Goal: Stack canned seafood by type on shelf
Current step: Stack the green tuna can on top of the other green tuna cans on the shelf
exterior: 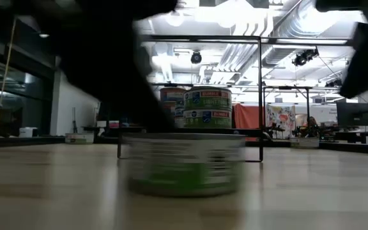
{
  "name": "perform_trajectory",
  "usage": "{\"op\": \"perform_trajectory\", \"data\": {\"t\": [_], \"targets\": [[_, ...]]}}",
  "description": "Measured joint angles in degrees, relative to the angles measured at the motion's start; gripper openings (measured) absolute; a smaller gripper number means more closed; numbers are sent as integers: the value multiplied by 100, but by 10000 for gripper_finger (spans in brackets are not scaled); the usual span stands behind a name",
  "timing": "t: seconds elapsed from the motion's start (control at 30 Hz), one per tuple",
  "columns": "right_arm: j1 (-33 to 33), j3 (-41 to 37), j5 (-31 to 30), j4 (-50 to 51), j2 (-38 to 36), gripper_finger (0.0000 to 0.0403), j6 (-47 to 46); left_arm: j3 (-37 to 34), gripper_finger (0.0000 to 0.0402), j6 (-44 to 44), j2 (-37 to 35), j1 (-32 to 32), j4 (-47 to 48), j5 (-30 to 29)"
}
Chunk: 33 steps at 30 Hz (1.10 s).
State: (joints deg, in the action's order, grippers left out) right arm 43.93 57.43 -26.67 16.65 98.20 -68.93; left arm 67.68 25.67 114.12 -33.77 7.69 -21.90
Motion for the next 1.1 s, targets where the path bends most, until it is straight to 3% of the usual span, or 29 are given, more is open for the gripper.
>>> {"op": "perform_trajectory", "data": {"t": [0.13, 0.27, 0.53, 0.77, 1.1], "targets": [[-220, 0, 176, -270, 144, 0, 475, 913, 0, -318, 256, 307, 688, 147], [-410, -5, 551, -350, 547, 0, 455, 1367, 0, -648, 147, 387, 1381, 125], [-581, -5, 562, -1697, 1331, 0, 358, 886, 0, -260, 142, 39, 1158, 193], [-593, 13, 292, -1559, 1384, 0, 146, 332, 0, -161, 107, -73, 374, -184], [-673, -17, -261, -831, 1012, 0, -157, 282, 0, -241, 105, -71, 390, -89]]}}
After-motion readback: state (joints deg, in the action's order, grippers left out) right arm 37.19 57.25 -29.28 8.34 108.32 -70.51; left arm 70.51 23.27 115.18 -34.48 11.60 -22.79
